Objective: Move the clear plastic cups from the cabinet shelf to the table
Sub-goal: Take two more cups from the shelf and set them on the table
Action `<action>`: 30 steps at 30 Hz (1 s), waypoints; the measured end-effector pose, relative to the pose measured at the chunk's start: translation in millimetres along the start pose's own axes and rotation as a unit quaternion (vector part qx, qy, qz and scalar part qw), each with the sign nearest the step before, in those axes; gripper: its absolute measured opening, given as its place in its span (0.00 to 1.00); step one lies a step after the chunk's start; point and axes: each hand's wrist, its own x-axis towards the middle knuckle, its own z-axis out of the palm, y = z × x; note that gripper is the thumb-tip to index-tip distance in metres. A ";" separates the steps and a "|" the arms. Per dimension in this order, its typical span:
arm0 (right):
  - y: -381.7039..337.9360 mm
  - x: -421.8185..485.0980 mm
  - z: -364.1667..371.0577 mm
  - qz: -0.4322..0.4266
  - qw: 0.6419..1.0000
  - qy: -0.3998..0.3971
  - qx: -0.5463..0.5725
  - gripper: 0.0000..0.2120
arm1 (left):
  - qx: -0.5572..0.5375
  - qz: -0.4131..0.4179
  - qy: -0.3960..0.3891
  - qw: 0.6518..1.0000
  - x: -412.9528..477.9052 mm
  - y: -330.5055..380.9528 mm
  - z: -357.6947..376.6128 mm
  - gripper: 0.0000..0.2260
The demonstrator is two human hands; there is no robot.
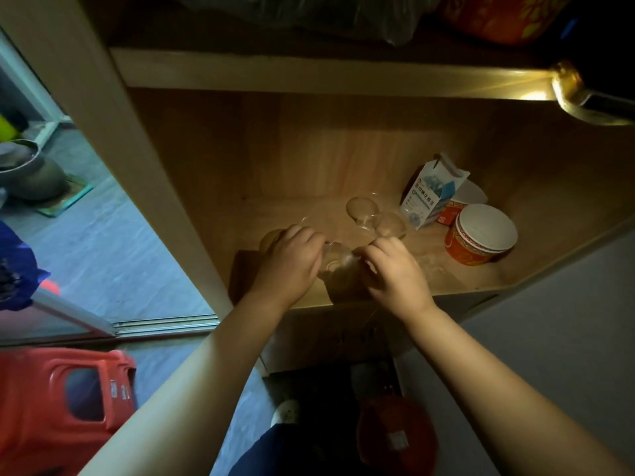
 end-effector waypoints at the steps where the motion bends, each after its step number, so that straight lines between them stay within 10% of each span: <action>1: -4.1 -3.6 -4.4 -0.013 1.000 0.020 0.009 0.14 | 0.002 0.008 0.013 1.000 -4.1 4.3 -6.4 0.07; 30: -229.0 -34.8 1.9 -0.226 0.948 0.159 0.161 0.04 | 0.131 -0.119 0.170 0.969 -217.8 7.3 -185.9 0.04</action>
